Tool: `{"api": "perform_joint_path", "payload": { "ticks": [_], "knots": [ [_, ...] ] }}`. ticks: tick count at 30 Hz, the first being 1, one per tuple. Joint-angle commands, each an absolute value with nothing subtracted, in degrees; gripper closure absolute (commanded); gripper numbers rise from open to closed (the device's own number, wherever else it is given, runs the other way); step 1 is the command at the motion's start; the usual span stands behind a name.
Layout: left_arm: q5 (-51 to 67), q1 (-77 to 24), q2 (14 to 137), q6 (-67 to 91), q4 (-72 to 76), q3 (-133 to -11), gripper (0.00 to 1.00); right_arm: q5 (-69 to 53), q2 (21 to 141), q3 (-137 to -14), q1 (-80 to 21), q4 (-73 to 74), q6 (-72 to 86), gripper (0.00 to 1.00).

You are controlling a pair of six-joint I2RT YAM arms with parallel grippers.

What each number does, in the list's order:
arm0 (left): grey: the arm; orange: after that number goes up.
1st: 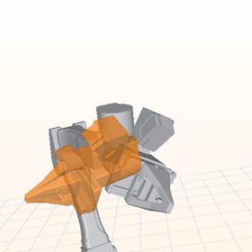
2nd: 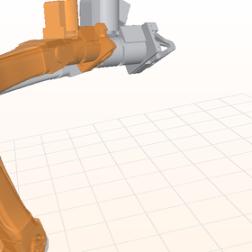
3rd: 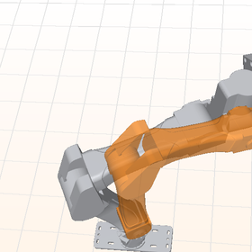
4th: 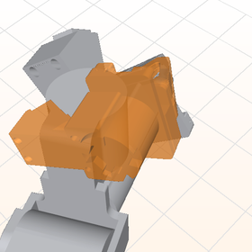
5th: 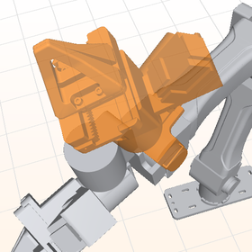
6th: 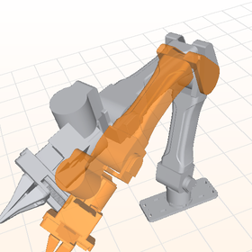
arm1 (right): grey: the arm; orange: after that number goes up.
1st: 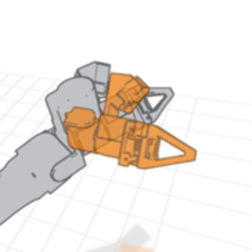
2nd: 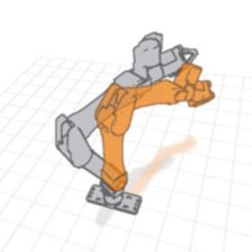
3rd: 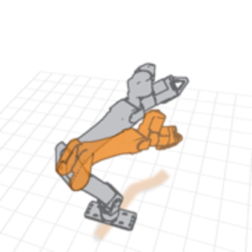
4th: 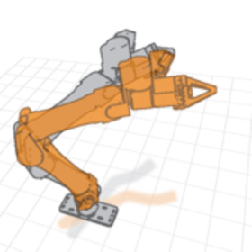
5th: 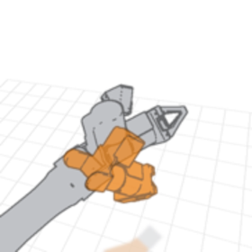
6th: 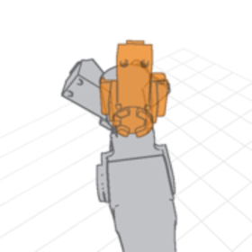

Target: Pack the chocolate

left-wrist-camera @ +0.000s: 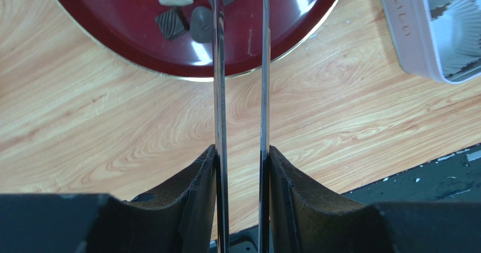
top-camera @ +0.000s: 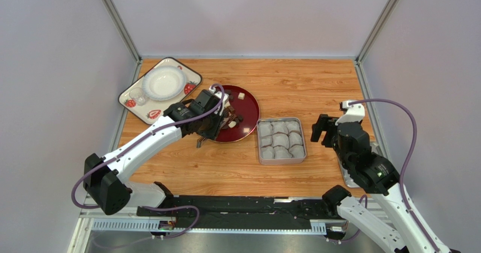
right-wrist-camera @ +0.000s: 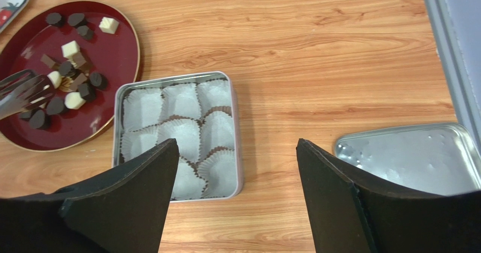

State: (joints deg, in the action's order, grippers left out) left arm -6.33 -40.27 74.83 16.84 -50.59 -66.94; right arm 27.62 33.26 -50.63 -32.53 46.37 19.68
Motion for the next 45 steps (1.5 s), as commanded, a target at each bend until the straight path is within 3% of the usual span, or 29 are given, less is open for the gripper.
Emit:
{"api": "perform_joint_path", "payload": {
  "ticks": [1,22,45],
  "knots": [
    [-7.2,-38.6,74.6,18.3,-54.6,-69.4,0.56,31.7,30.2,-48.7,-32.4,45.5,17.7,0.18],
    [-2.6,-35.7,73.0,21.4,-64.8,-69.7,0.56,33.8,25.0,-46.7,-32.4,44.0,18.1,0.12],
    [-5.4,-35.4,77.0,22.0,-62.6,-68.9,0.52,33.1,24.7,-46.3,-32.3,43.7,17.7,0.11]
  ]
}}
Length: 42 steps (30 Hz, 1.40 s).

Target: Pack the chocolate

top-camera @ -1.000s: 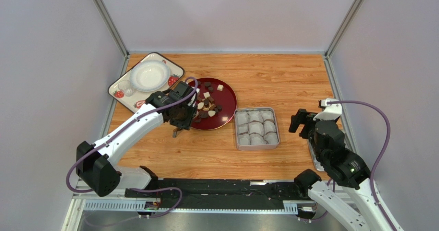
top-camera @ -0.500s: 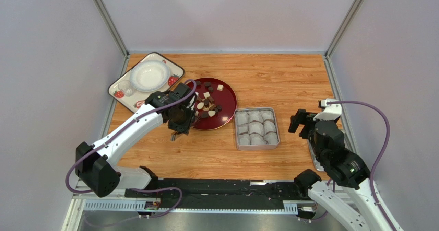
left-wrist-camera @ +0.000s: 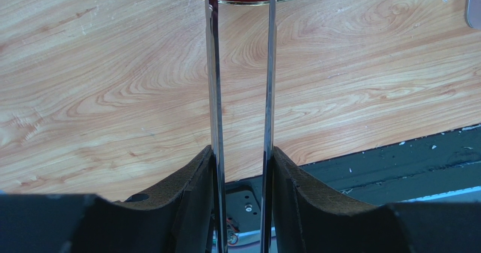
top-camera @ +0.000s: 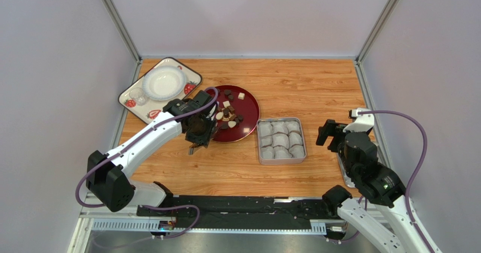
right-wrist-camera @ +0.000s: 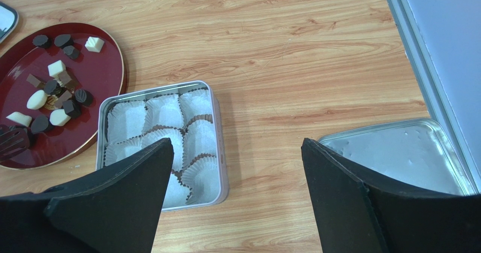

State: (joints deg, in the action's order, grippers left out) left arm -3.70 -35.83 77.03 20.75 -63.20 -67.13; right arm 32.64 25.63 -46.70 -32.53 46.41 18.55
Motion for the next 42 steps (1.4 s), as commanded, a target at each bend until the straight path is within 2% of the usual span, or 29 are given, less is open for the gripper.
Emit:
{"api": "perform_joint_path", "payload": {
  "ticks": [1,23,26,34,42],
  "knots": [
    [-5.4,-35.4,77.0,22.1,-62.7,-68.9,0.52,33.1,24.7,-46.3,-32.4,43.7,17.6,0.11],
    [-2.6,-34.6,80.9,21.5,-60.7,-69.7,0.52,32.7,24.1,-46.1,-32.4,43.2,17.3,0.12],
    [-1.7,-34.6,81.3,21.5,-60.8,-70.0,0.55,32.7,24.1,-46.1,-32.5,43.3,17.5,0.12],
    [-0.9,-34.6,78.8,21.7,-64.1,-71.9,0.77,32.8,23.9,-46.1,-32.4,43.2,17.4,0.12],
    [2.5,-34.6,76.5,20.7,-66.1,-77.6,0.77,32.8,24.0,-46.1,-32.4,43.0,17.4,0.12]
  ]
}}
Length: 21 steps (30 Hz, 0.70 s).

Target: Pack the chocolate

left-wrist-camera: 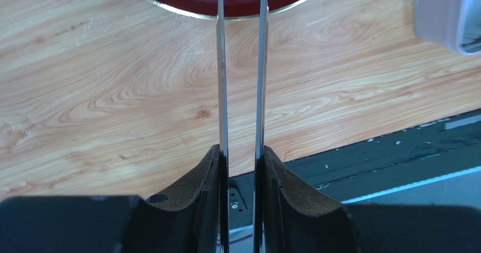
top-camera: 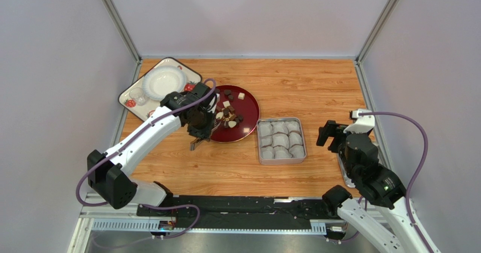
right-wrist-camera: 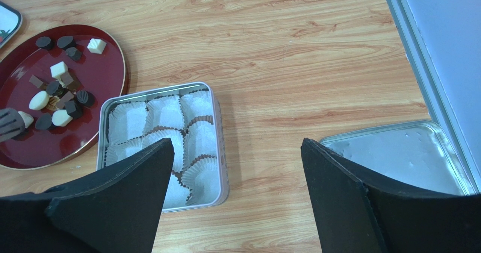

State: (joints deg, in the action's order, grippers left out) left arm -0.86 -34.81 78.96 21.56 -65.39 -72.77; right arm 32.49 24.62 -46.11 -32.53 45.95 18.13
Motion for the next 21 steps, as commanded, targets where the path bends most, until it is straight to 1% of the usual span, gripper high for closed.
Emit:
{"api": "perform_joint_path", "payload": {
  "ticks": [1,5,10,16,21],
  "knots": [
    [3.6,-34.6,76.6,20.5,-65.9,-78.9,0.77,32.7,23.9,-46.1,-32.5,43.0,17.4,0.12],
    [9.2,-35.7,77.6,19.9,-62.9,-81.8,0.77,32.9,23.8,-46.1,-32.4,43.0,17.5,0.12],
    [9.8,-41.6,81.9,19.3,-61.2,-88.0,0.77,33.5,23.2,-46.0,-32.4,43.0,17.7,0.13],
    [10.5,-49.2,90.1,17.8,-60.6,-96.0,0.77,34.5,22.6,-46.0,-32.4,43.0,17.7,0.14],
    [13.0,-55.0,93.6,17.2,-60.6,-98.7,0.77,36.0,21.9,-46.0,-32.4,43.1,18.0,0.13]
  ]
}}
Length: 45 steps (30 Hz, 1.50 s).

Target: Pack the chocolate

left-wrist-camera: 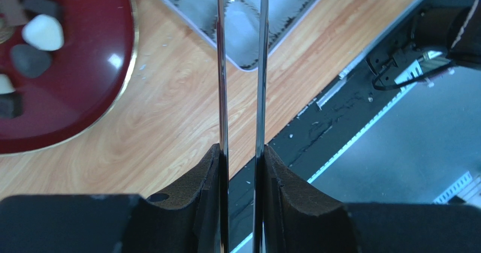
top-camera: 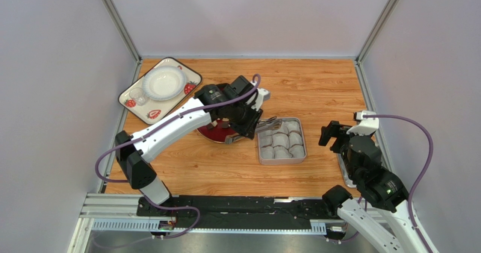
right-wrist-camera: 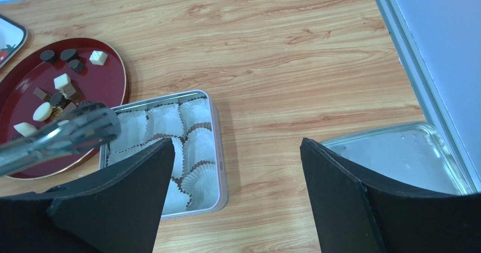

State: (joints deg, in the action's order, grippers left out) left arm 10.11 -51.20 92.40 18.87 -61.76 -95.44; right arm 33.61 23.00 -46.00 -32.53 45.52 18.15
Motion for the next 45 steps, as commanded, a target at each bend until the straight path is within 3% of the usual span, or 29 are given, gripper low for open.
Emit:
{"api": "perform_joint_path", "payload": {
  "ticks": [1,12,45],
  "knots": [
    [13.8,-55.8,94.2,17.1,-60.3,-98.9,0.77,36.3,21.6,-45.9,-32.4,43.2,18.1,0.13],
    [15.5,-62.2,99.4,17.3,-57.7,-100.0,0.76,36.7,21.5,-45.8,-32.3,43.1,18.1,0.14],
    [14.9,-62.7,108.8,16.3,-54.1,-103.0,0.67,35.3,22.1,-45.6,-32.4,42.9,17.5,0.14]
  ]
}}
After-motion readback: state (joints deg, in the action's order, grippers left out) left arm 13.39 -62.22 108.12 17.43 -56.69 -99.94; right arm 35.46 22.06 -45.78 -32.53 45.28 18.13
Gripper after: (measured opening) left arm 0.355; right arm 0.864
